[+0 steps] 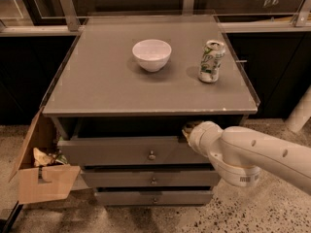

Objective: Open top drawer

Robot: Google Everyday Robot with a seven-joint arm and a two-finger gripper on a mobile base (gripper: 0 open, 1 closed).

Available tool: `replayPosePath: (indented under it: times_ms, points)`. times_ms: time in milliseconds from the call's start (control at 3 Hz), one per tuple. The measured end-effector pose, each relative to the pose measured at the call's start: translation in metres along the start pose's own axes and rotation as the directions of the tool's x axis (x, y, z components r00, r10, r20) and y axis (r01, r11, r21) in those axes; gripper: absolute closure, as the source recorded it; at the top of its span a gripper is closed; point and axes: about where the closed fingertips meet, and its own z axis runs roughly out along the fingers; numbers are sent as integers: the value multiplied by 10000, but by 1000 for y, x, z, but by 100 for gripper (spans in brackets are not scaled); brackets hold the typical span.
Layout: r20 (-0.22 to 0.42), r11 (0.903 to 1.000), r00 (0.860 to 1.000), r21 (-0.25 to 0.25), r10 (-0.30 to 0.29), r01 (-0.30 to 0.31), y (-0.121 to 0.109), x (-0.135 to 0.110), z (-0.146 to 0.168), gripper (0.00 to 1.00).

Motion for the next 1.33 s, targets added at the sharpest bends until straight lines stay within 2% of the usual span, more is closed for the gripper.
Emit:
replayPosePath:
  times_ms: [667, 1000, 1333]
  points:
    - [-134, 9953, 9971, -630, -747, 737, 20, -2, -11, 100]
    - [-16, 9845, 9970, -1579, -780, 768, 33, 11, -27, 100]
    - [-16, 9845, 9970, -1579, -780, 768, 33, 11, -27, 100]
